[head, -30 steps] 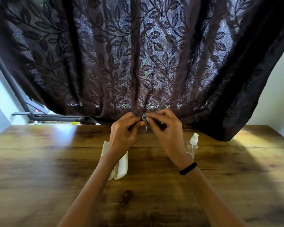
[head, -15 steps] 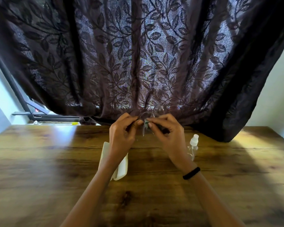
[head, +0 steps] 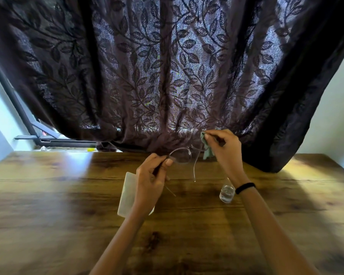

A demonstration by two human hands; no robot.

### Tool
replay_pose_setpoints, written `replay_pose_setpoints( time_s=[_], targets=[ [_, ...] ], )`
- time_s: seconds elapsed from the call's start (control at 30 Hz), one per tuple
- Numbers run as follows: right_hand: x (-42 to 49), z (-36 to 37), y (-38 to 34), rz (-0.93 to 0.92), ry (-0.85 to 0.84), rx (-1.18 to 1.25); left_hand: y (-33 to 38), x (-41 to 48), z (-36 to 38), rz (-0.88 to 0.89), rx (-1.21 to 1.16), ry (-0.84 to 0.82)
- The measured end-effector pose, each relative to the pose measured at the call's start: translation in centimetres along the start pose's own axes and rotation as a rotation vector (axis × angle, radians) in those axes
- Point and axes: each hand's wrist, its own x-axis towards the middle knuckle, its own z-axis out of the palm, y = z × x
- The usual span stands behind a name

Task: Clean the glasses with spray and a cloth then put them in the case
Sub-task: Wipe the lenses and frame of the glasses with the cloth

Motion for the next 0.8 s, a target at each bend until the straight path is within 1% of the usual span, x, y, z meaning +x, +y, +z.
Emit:
replay_pose_setpoints(
  time_s=[0.13,0.4,0.5,0.67,0.8],
  targets=[
    [0.5,0.8,0.2,-0.002,-0.088,-0.034,-0.1,-0.4,0.2,-0.002,-0.008,0.018],
    [-1.6,2.0,-1.6,-0.112,-0.193,0.053,-0.2,-0.2,0.2,0.003,-0.014,0.069],
    [-1.2,1.9,-1.0,-0.09,-0.169,0.067,0.0,-0.2,0.1,0.014,-0.002,0.063],
    [0.0,1.5,0.4,0.039,-0.152,0.079,0.4,-0.2,0.1,0.027,-0.018,0.039],
    [-0.5,2.0,0.0,0.014,-0.109,0.136,0.4,0.0,0.3,0.022,-0.027,0.047]
  ],
)
